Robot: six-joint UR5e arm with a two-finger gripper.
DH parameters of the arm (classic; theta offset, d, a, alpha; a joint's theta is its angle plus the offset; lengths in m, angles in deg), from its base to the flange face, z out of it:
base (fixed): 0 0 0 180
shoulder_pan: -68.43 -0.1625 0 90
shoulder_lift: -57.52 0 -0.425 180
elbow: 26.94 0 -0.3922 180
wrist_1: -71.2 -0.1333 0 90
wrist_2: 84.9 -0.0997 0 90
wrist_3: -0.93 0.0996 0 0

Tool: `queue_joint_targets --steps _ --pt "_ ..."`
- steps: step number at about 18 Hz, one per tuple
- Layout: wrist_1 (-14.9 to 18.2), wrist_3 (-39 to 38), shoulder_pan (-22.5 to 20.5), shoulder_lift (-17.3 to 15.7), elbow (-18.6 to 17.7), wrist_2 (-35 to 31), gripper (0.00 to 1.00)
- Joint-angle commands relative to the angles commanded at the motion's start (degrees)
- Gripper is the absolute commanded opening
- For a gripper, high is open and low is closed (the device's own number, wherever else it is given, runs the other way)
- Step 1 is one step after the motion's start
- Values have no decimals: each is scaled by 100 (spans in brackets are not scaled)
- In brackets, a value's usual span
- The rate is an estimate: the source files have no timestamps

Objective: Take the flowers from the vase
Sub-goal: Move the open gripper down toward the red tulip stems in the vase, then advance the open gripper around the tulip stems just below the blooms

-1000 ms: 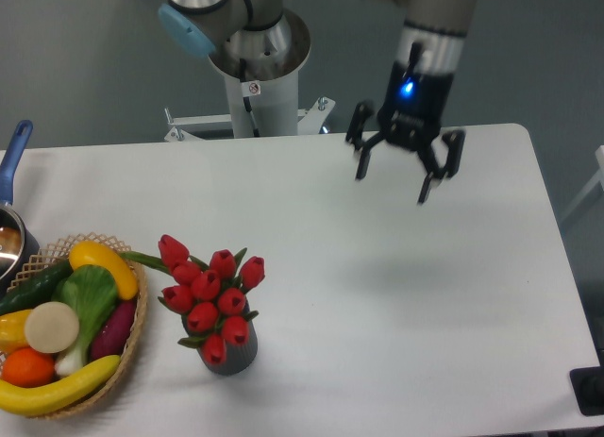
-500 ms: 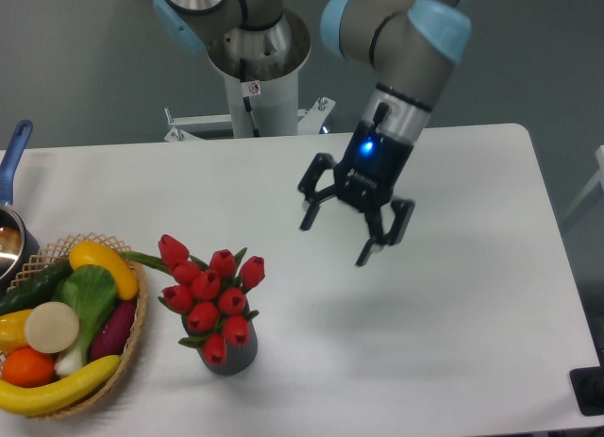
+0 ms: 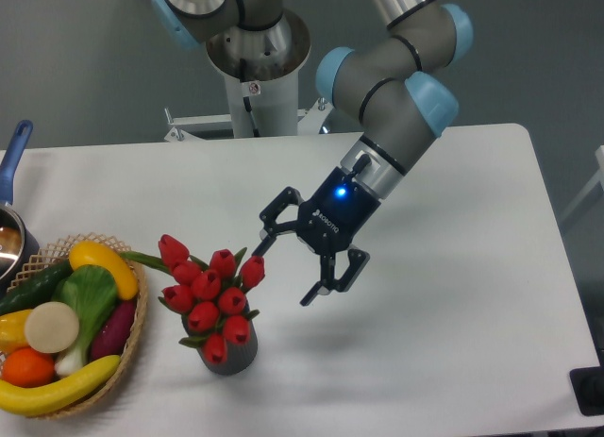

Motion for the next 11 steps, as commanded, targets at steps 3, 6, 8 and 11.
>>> queue_joint_targets --steps 3,6,8,11 --pt "0 18 36 18 -26 -9 100" --pt "-9 35 36 9 -96 -17 100" --pt "-9 140 45 18 -105 -18 100" --pt "-18 237 158 62 -106 -18 100"
